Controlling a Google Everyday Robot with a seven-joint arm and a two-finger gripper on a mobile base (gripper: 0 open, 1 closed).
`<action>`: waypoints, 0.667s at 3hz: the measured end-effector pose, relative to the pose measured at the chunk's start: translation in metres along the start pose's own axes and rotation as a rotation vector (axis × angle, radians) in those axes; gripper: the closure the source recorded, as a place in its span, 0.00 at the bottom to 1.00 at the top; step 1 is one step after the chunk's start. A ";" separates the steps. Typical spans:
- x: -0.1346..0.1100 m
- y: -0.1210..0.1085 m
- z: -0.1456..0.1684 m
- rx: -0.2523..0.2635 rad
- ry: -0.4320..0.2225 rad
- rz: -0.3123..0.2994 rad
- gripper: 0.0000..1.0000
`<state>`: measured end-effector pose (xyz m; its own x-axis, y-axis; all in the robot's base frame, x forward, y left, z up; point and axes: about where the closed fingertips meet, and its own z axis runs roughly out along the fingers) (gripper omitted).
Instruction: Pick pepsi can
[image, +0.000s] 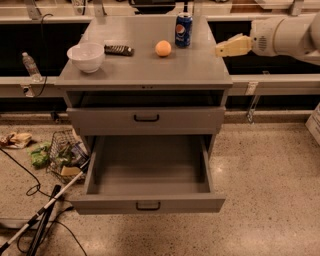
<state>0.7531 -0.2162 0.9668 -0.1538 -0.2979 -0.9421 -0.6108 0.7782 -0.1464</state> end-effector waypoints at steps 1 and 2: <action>0.020 -0.021 0.089 0.057 -0.022 0.019 0.00; 0.036 -0.028 0.183 0.056 -0.042 0.058 0.00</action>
Offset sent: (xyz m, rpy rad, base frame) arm 0.2790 0.0820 -0.0365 0.1704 -0.1630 -0.1220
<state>0.9068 -0.1472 0.8818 -0.1540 -0.2288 -0.9612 -0.5573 0.8234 -0.1067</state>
